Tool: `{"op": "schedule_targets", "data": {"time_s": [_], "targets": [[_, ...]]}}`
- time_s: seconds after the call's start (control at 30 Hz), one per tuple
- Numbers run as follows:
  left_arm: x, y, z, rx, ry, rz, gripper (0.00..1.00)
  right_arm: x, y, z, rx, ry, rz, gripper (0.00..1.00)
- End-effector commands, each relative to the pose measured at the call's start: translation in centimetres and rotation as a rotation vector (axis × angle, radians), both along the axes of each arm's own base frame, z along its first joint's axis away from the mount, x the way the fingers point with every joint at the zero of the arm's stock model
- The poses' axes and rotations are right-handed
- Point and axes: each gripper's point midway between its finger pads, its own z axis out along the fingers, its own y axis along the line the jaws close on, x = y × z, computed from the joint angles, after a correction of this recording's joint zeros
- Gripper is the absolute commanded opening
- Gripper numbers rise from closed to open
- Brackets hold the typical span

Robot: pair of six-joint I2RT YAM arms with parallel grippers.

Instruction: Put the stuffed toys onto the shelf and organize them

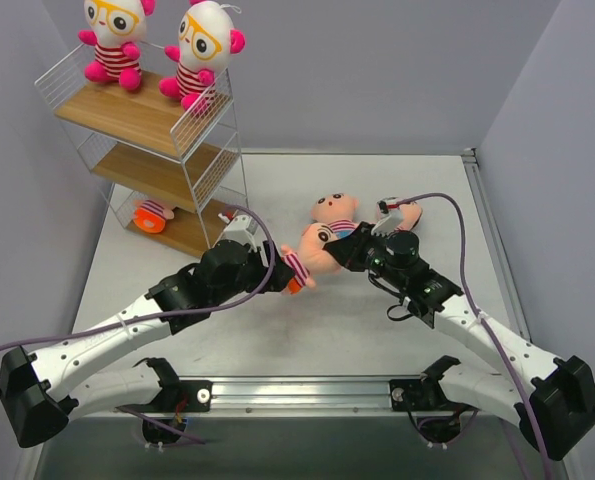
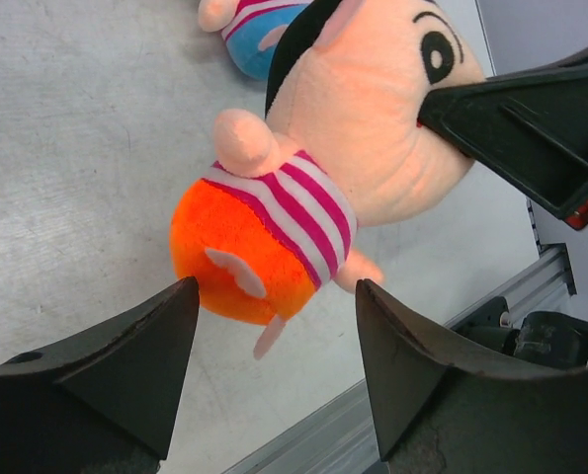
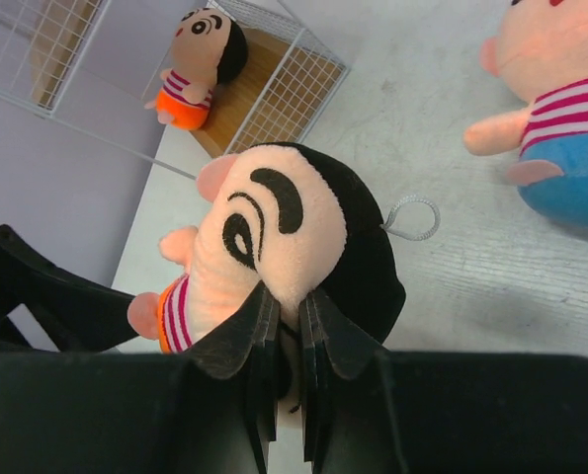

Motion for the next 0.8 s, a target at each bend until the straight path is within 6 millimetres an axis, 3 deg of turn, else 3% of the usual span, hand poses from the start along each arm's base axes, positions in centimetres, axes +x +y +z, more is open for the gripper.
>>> {"op": "schedule_targets", "data": {"time_s": [0.0, 0.1, 0.3, 0.4, 0.43, 0.53, 0.57, 0.63, 0.73, 0.77], "targets": [[1.0, -0.6, 0.1, -0.068, 0.028, 0.077, 0.72, 0.8, 1.1, 3.5, 0.103, -0.076, -0.045, 0.0], [1.3, -0.7, -0.1, -0.071, 0.022, 0.096, 0.68, 0.5, 2.3, 3.2, 0.1, -0.07, -0.021, 0.0], [1.6, -0.1, -0.1, -0.068, 0.015, 0.128, 0.47, 0.4, 2.8, 3.1, 0.133, -0.059, -0.023, 0.0], [1.4, 0.3, -0.6, -0.071, 0.024, 0.143, 0.33, 0.5, 2.6, 3.0, 0.134, -0.06, -0.042, 0.0], [1.4, 0.4, -0.8, -0.073, 0.029, 0.151, 0.22, 0.5, 2.5, 2.9, 0.134, -0.057, -0.046, 0.0], [1.3, 1.0, -1.0, -0.077, 0.033, 0.173, 0.03, 0.6, 2.8, 2.8, 0.138, -0.052, -0.041, 0.0], [1.3, 1.3, -1.1, -0.072, 0.035, 0.182, 0.02, 0.6, 2.8, 2.5, 0.133, -0.046, -0.04, 0.0], [1.3, 1.8, -1.5, -0.051, 0.042, 0.196, 0.03, 0.6, 3.0, 2.2, 0.13, -0.036, -0.034, 0.06], [1.3, 3.3, -2.5, 0.0, 0.068, 0.233, 0.02, 0.7, 3.1, 1.6, 0.116, -0.024, -0.03, 0.28], [1.5, 4.1, -2.8, 0.006, 0.086, 0.26, 0.02, 0.7, 3.1, 1.4, 0.11, -0.02, -0.03, 0.41]]}}
